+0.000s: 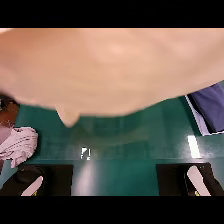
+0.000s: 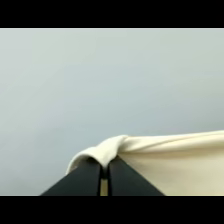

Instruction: Fold the shirts.

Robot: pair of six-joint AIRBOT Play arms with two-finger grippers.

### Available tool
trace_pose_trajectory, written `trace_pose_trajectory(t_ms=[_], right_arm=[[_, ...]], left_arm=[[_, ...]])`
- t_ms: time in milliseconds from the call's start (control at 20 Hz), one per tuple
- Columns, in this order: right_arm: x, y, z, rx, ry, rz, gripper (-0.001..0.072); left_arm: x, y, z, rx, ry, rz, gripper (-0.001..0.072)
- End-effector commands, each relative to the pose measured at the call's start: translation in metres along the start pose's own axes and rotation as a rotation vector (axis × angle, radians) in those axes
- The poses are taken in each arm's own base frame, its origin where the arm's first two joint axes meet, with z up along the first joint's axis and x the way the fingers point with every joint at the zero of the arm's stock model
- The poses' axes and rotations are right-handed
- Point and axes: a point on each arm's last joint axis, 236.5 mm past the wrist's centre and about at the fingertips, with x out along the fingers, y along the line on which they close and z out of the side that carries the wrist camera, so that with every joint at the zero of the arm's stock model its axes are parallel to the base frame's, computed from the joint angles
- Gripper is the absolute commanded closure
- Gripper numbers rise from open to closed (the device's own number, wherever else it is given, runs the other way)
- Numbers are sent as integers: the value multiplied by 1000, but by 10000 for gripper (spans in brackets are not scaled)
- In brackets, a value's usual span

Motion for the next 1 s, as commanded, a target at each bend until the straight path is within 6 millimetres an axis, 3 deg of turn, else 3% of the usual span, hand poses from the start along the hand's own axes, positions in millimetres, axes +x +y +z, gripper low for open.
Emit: trace_pose_trajectory(t_ms=[0,200,300,400,550,650,750,950], right_arm=[[12,-19,-24,60,87,-31,699],[66,-58,-113,242,385,8,699],[100,-60,-172,315,581,73,699],[131,-61,-242,323,790,71,699],[167,-53,-339,306,1054,77,699],[196,-51,-384,299,1123,73,699],[234,-53,-408,306,1089,49,699],[301,-44,-416,287,941,52,699]], left_arm=[[32,-3,-52,-15,164,-21,679],[112,-15,-213,-52,598,-80,678],[145,-23,-297,-76,792,-109,678],[167,-31,-379,-96,968,-132,678],[186,-37,-473,-94,1143,-151,678],[205,-38,-517,-76,1169,-158,678],[233,-35,-543,-57,1109,-139,678],[285,-12,-553,26,916,-61,678]])
